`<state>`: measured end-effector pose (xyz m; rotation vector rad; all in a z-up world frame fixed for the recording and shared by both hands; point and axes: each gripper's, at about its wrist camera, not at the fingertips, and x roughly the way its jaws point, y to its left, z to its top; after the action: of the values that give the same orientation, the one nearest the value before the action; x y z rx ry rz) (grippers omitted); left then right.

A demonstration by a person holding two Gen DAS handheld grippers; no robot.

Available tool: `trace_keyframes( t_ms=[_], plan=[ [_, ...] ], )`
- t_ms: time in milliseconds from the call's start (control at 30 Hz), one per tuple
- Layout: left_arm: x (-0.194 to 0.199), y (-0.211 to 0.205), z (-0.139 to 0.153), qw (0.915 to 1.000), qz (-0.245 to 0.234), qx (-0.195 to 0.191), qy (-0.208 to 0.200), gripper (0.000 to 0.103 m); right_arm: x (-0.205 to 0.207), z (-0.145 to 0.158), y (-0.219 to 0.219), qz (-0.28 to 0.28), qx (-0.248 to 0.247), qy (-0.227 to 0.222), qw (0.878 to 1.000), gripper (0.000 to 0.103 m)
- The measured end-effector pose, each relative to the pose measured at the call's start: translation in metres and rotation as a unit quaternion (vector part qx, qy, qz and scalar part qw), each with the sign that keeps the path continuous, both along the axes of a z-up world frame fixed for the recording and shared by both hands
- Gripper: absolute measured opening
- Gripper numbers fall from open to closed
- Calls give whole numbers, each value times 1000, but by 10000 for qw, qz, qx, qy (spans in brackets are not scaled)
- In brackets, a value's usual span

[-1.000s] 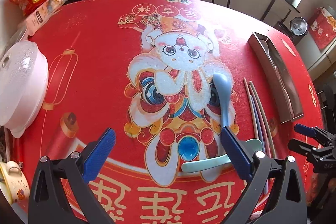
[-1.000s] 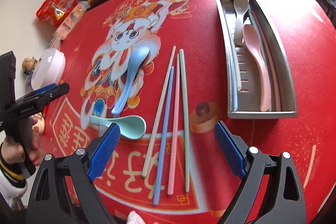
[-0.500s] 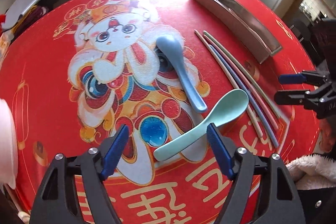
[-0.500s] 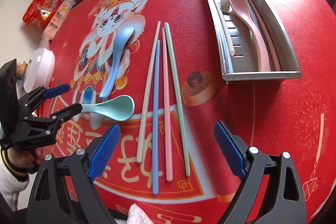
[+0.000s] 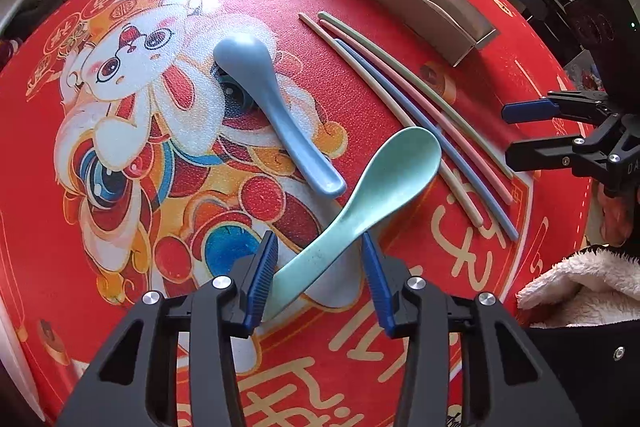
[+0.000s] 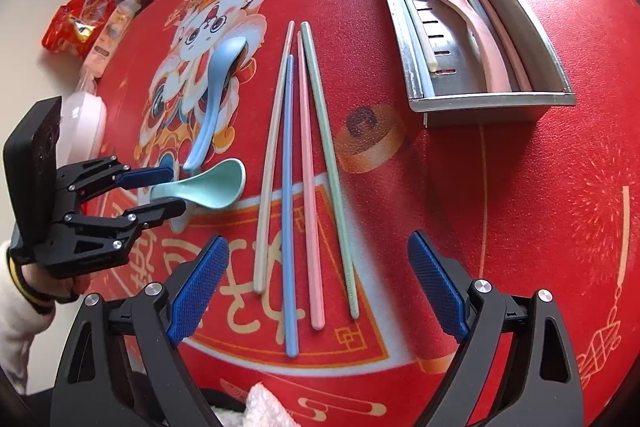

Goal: Organize utensils
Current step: 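Close the left tool on the teal spoon handle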

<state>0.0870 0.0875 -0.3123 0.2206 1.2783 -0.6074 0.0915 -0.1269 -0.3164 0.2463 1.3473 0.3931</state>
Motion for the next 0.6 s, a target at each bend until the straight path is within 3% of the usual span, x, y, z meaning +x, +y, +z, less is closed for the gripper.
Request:
trace_keyframes(
  t_ms=[433,600],
  plan=[
    [-10,1,0,9979,334,-430,342,42,4,3,13,290,60,-50,9995,88],
    [-14,4,-1,9966,445,-450,521,34,3,3,14,320,110,-49,9994,88]
  ],
)
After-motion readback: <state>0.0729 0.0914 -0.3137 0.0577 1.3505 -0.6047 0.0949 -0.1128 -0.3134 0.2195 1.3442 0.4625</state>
